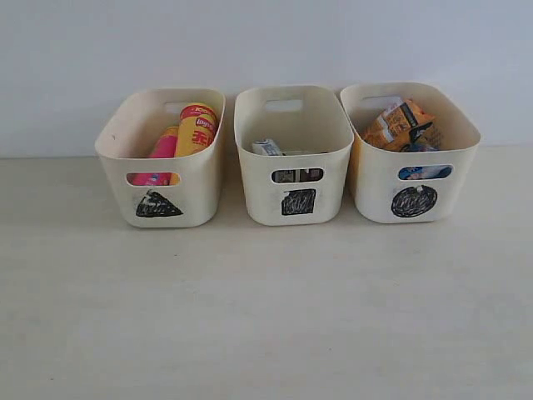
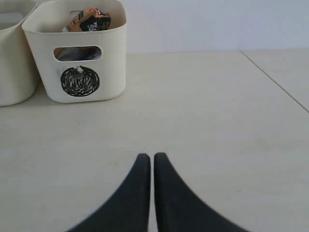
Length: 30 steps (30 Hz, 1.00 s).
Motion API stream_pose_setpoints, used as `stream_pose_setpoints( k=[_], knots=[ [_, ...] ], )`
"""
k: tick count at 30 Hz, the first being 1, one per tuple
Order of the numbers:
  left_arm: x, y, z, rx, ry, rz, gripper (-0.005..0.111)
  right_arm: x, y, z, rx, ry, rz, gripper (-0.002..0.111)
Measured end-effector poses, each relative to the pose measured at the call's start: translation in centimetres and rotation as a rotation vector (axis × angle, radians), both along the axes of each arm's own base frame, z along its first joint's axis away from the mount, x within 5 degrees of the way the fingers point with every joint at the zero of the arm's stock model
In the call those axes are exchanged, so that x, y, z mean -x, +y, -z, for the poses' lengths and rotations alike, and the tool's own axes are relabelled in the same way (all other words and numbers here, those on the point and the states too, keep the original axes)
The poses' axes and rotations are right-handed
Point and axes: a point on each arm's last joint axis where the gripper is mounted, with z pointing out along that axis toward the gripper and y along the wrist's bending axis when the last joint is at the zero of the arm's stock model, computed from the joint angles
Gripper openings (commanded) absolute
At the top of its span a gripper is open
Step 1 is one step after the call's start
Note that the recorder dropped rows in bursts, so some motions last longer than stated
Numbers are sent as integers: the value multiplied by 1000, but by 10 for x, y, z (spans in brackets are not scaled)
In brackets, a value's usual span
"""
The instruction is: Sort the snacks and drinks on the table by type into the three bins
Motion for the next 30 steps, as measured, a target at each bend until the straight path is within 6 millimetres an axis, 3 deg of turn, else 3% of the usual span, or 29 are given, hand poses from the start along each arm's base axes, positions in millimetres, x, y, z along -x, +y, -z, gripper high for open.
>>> stream_pose_setpoints(
  k=[13,20,30],
  knots=[
    [15,2,39,38,-290,47,4,0,0,0,0,0,0,0],
    [26,6,66,-74,-488,106,4,0,0,0,0,0,0,0],
    [38,20,105,-146,-560,-25,4,0,0,0,0,0,0,0]
  ],
)
